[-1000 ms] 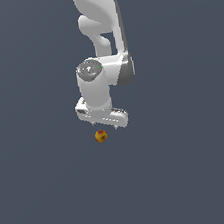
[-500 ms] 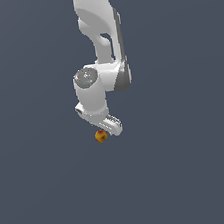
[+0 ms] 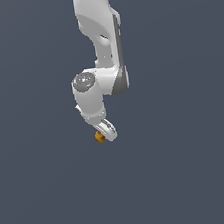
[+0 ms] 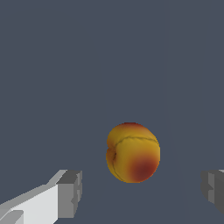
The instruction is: Pick up the object and move it to a goal position.
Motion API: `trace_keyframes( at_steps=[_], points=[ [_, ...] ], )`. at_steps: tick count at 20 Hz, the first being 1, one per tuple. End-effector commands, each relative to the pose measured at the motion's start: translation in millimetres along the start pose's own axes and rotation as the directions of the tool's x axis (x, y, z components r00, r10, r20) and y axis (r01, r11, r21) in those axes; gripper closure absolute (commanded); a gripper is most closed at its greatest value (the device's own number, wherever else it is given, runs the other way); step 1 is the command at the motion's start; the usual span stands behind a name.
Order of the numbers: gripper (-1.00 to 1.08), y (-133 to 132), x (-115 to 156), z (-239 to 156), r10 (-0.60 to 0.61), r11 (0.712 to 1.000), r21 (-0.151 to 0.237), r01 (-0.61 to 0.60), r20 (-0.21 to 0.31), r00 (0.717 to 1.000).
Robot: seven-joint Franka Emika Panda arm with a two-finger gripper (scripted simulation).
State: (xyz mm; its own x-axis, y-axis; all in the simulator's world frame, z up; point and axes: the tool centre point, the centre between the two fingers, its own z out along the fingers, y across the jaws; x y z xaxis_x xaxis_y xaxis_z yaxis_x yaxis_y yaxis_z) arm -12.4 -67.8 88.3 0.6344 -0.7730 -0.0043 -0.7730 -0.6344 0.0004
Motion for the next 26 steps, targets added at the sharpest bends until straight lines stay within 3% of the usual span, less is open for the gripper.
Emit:
trace_keyframes(
  at_steps=[1, 11, 25, 26],
  points=[
    [-0.92, 1, 1, 2, 0.033, 0.999, 0.000, -0.033, -0.002, 0.999],
    [-0.92, 3, 2, 7, 0.058, 0.998, 0.000, -0.058, -0.004, 0.998],
    [-0.92, 3, 3, 54, 0.062, 0.998, 0.001, -0.062, -0.004, 0.998],
    [1.08, 3, 3, 54, 0.062, 0.998, 0.001, -0.062, -0.004, 0.998]
  ],
)
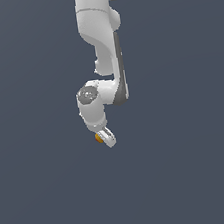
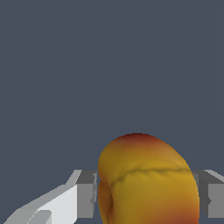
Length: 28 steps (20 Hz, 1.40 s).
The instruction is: Pick up the object and move it to a goal position.
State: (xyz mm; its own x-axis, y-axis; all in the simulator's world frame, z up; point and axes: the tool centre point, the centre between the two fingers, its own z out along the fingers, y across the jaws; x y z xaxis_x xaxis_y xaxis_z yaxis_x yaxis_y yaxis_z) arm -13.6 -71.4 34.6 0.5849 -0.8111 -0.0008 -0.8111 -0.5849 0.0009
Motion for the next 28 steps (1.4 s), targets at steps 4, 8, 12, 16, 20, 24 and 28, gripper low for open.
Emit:
trace_keyframes(
  at_steps=[4, 8, 12, 16, 20, 24, 28],
  points=[
    [1.08, 0, 0, 1, 0.000, 1.000, 0.001, 0.000, -0.001, 1.000],
    [1.08, 0, 0, 1, 0.000, 1.000, 0.001, 0.000, -0.001, 1.000],
    [1.08, -1, 0, -1, 0.000, 1.000, 0.002, 0.000, -0.001, 1.000],
    [1.08, -4, -2, -11, 0.000, 1.000, 0.002, 0.000, -0.001, 1.000],
    [1.08, -9, -5, -32, 0.000, 1.000, 0.002, 0.000, -0.001, 1.000],
    [1.08, -18, -10, -62, 0.000, 1.000, 0.001, 0.000, -0.001, 1.000],
    [1.08, -28, -16, -100, 0.001, 1.000, 0.001, -0.001, -0.001, 1.000]
  ],
)
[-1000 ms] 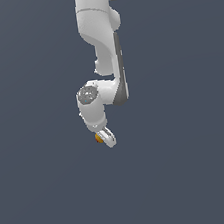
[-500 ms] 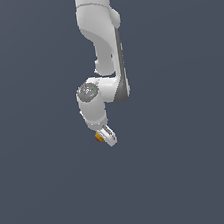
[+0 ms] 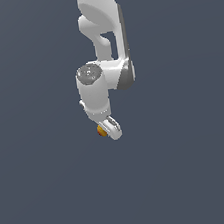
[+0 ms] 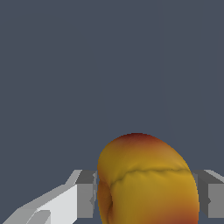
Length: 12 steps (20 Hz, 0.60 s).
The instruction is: Pick up the object and move it to a goal position.
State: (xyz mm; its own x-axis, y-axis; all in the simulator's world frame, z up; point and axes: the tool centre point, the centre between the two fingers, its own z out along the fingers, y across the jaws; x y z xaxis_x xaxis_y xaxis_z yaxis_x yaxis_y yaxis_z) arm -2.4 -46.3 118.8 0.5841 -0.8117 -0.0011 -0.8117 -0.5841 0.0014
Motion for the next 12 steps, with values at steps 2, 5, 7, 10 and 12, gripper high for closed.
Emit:
trace_keyframes(
  at_steps=[2, 5, 7, 10, 12],
  points=[
    [1.08, -10, -6, -38, 0.000, 1.000, 0.001, 0.000, -0.002, 1.000],
    [1.08, -20, -11, -72, 0.001, 1.000, 0.000, -0.001, -0.002, 1.000],
    [1.08, -26, -14, -95, 0.001, 1.000, 0.000, -0.001, -0.003, 1.000],
    [1.08, -35, -19, -128, 0.002, 1.000, 0.000, -0.002, -0.003, 1.000],
    [1.08, -41, -22, -149, 0.002, 1.000, 0.000, -0.002, -0.003, 1.000]
  ],
)
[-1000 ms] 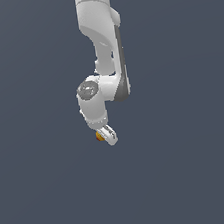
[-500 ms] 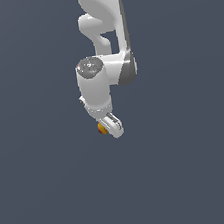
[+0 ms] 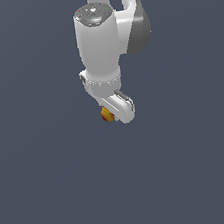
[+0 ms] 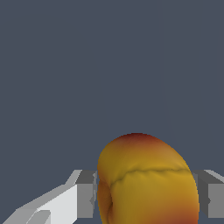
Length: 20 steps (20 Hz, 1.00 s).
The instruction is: Pick up the object and move it to a goal position.
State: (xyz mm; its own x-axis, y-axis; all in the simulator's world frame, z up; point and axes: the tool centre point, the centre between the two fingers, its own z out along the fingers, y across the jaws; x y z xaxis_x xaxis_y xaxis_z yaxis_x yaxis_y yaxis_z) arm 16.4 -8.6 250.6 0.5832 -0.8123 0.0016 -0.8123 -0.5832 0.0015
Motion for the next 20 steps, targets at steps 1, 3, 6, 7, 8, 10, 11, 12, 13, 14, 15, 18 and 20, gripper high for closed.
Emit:
trace_keyframes(
  at_steps=[1, 3, 6, 7, 8, 10, 11, 12, 13, 14, 15, 18, 20],
  points=[
    [1.08, -7, -4, -28, 0.001, 1.000, 0.000, -0.001, -0.001, 1.000],
    [1.08, -13, -7, -48, 0.001, 1.000, 0.000, -0.001, -0.001, 1.000],
    [1.08, -22, -11, -79, 0.001, 1.000, 0.000, -0.001, -0.001, 1.000],
    [1.08, -26, -13, -89, 0.000, 1.000, 0.000, 0.000, -0.001, 1.000],
    [1.08, -28, -14, -98, 0.000, 1.000, 0.000, 0.000, -0.001, 1.000],
    [1.08, -34, -17, -116, 0.000, 1.000, 0.000, 0.000, 0.000, 1.000],
    [1.08, -37, -18, -124, 0.000, 1.000, 0.000, 0.000, 0.000, 1.000],
    [1.08, -39, -19, -132, 0.000, 1.000, 0.000, 0.000, 0.000, 1.000],
    [1.08, -42, -20, -139, -0.001, 1.000, 0.000, 0.001, 0.000, 1.000],
    [1.08, -44, -21, -146, -0.001, 1.000, 0.000, 0.001, 0.000, 1.000],
    [1.08, -46, -22, -153, -0.001, 1.000, 0.000, 0.001, 0.000, 1.000],
    [1.08, -53, -25, -172, -0.001, 1.000, 0.001, 0.001, 0.000, 1.000],
    [1.08, -57, -26, -184, -0.002, 1.000, 0.001, 0.002, 0.001, 1.000]
  ],
)
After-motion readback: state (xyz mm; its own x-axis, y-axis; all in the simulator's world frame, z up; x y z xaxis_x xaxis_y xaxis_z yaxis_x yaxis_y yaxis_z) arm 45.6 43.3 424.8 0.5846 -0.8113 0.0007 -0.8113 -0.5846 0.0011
